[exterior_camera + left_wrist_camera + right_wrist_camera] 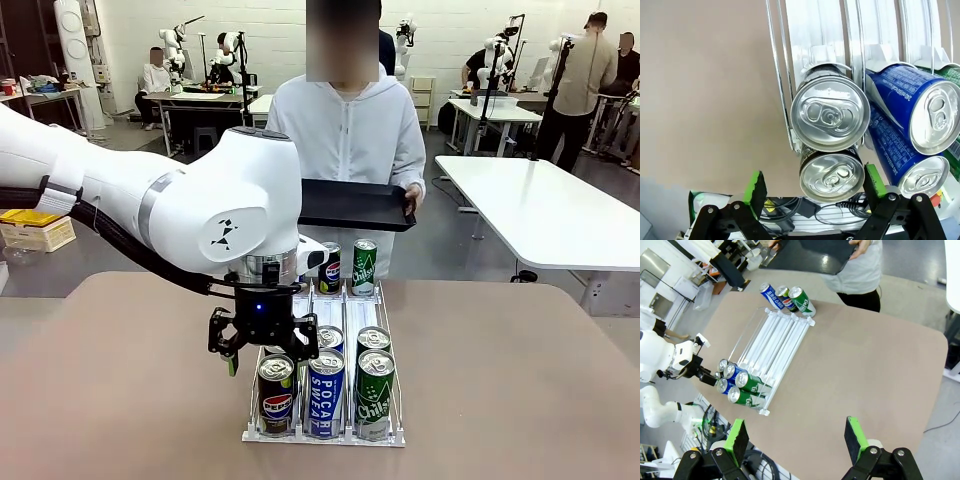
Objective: Retrieve and hand over the desired beverage to the person.
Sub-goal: Pick up a can of the same type that the person held from the Automatic Can Dispenser.
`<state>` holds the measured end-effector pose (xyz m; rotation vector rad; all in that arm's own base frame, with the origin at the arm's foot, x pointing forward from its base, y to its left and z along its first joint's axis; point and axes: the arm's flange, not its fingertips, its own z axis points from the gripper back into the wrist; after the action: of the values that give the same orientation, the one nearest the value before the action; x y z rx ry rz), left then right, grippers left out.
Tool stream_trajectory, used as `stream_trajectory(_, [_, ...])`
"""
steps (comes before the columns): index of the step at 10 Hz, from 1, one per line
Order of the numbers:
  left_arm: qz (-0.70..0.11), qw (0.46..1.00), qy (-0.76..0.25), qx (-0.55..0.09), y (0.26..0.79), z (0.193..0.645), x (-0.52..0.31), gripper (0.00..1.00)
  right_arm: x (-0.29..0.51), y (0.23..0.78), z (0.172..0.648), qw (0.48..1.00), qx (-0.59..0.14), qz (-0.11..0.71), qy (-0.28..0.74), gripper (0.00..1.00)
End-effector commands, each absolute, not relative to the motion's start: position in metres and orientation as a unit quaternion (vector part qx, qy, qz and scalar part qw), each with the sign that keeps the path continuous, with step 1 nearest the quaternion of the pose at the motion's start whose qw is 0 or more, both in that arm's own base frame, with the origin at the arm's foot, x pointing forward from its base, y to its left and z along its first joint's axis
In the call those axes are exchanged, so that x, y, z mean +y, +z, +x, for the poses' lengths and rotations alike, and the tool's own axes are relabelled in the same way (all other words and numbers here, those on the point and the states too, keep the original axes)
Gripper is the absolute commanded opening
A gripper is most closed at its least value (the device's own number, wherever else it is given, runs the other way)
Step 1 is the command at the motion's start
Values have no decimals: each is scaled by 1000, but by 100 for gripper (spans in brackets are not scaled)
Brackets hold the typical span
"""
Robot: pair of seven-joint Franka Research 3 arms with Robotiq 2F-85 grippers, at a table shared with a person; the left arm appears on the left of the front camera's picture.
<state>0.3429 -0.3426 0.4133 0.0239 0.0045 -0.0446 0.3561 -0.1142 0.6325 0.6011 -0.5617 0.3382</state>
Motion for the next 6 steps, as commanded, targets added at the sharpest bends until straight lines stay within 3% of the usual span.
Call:
stream_trajectory(1, [13, 1000, -24, -13, 408, 343, -343, 100, -115, 633, 359, 895, -277, 303, 172, 100])
stream_trajectory(5, [-1, 999, -34, -6, 405, 344, -342, 100, -115, 633, 359, 895, -277, 303, 172, 100])
stream_trajectory(6, [-9, 999, -32, 0, 406, 343, -343, 47, -115, 633, 359, 895, -277, 303, 172, 100])
